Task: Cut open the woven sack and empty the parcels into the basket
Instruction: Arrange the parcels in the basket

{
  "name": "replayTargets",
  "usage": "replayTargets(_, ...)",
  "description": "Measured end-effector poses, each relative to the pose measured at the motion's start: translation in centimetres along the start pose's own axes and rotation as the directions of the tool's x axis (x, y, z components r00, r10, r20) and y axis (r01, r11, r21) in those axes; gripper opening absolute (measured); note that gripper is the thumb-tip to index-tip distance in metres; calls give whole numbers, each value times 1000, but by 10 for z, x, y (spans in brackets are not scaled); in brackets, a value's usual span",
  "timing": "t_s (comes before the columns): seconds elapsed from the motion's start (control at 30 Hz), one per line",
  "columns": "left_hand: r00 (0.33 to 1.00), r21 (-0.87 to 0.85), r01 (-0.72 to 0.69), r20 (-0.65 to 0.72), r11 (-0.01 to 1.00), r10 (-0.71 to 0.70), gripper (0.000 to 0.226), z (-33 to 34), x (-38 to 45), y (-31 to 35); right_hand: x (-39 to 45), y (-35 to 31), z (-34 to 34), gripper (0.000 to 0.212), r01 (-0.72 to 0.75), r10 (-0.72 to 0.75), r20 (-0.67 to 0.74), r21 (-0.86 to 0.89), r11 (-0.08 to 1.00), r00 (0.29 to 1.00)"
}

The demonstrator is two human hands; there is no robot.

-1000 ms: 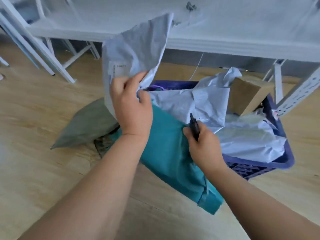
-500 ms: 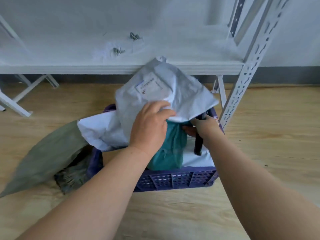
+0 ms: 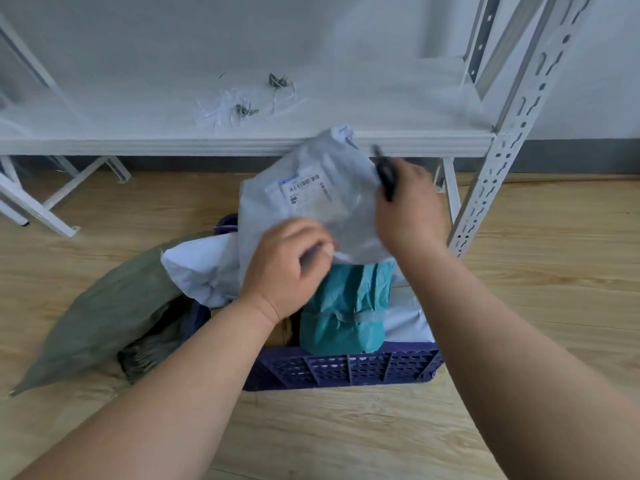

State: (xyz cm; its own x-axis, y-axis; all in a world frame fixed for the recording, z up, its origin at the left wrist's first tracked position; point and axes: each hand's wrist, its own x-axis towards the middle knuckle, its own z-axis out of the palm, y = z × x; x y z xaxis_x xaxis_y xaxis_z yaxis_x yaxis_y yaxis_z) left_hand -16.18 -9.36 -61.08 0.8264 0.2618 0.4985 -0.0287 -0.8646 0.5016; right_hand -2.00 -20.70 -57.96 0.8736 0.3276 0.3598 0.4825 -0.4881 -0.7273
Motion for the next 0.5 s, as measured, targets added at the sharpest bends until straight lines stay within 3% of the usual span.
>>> replayTargets(0.07,979,8,97,-181,995,-94,44,-6,13,-6,7,-18,23,48,144,-105,257,-138,980,961)
replayTargets(0.1,967,106,204,-179,973,-183,47,-8,17,-12,8,-21,35,55,169,-85,378,-196,966,922)
replayTargets(0.17,901,452,384,8,805,-434,61,-6,12,-31,6,-18,54,61,181,6,538,-294,939,843)
replayTargets(0.23,726,576,434,232,693,-648,84,1,-5,-48,-5,-9,71,66,198,82,599,-386,901,797)
replayTargets(0.3,627,578,455,333,678,-704,89,12,-23,-62,-19,-2,87,73,245,134,633,-474,845,763)
replayTargets(0.5,609,573,405,412,713,-678,86,31,-47,-96,-42,13,121,76,299,198,675,-545,784,711)
